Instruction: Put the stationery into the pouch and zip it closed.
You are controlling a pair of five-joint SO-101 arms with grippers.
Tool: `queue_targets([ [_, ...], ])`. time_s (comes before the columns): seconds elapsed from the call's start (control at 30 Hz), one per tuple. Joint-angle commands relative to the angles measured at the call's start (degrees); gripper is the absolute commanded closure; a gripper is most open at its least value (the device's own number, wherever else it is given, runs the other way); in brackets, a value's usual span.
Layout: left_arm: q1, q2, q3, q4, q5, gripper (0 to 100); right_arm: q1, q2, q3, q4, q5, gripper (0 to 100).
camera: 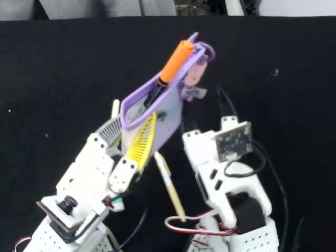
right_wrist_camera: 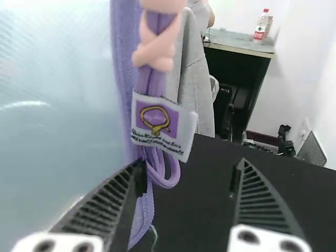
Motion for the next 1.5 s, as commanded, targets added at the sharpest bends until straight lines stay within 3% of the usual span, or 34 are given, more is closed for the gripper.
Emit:
queue_targets([
  [0.0, 0.75, -0.53, -1.63, -1.32, 0.70, 97, -1.41, -0.66, -0.84, 0.35, -0.70, 73.7],
  [0.33, 0.75, -0.53, -1.63, -1.32, 0.70, 97, -7.03, -9.45, -2.86, 8.18, -0.44, 73.7],
  [0.6, 0.75, -0.53, -1.63, -1.23, 0.70, 97, -0.70, -11.56, 7.08, -4.22, 0.35, 73.7],
  [1.13, 0.75, -0.53, -1.54, -1.23, 0.70, 97, -0.09, -11.56, 8.31, -8.26, 1.23, 73.8],
  [1.27, 0.75, -0.53, -1.54, -1.23, 0.70, 97, 0.09, -11.47, 9.10, -7.91, 5.54, 79.9],
  [1.47, 0.75, -0.53, -1.54, -1.14, 0.70, 97, 1.93, -11.47, 10.51, -8.70, 5.54, 86.7],
])
